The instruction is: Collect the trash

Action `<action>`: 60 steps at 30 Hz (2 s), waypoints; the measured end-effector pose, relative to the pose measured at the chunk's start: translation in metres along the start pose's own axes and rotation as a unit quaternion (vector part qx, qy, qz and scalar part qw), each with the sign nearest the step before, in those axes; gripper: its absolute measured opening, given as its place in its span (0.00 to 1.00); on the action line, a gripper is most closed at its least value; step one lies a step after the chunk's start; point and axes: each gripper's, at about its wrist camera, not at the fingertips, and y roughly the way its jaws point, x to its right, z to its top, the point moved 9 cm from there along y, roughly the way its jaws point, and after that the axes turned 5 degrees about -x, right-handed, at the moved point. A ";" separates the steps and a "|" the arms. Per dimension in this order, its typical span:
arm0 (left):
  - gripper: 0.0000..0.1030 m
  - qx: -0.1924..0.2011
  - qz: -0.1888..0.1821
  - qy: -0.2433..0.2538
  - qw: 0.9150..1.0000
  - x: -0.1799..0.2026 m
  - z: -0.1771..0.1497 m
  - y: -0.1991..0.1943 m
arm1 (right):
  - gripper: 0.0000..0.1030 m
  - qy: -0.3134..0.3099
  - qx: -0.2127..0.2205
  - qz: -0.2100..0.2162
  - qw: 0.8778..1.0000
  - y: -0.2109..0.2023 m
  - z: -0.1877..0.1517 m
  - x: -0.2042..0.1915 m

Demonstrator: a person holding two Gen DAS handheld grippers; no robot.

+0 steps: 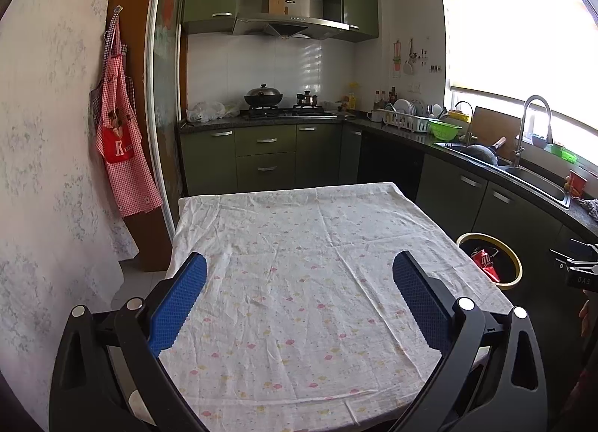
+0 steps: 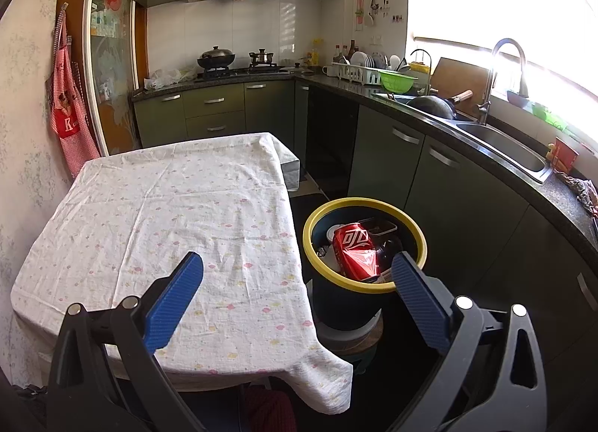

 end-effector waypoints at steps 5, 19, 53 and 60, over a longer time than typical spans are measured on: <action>0.95 -0.002 0.001 0.003 1.000 0.001 -0.002 0.002 | 0.93 0.000 -0.001 -0.001 1.000 0.001 -0.001 -0.001; 0.95 -0.004 0.002 0.006 1.000 0.003 -0.003 0.003 | 0.93 0.001 -0.002 0.003 1.000 0.004 -0.002 -0.003; 0.95 -0.015 -0.016 0.002 1.000 0.000 -0.006 0.009 | 0.93 0.004 -0.010 0.007 1.000 0.014 -0.008 -0.011; 0.95 -0.018 -0.020 0.005 1.000 0.003 -0.004 0.013 | 0.93 0.005 -0.011 0.007 1.000 0.015 -0.009 -0.013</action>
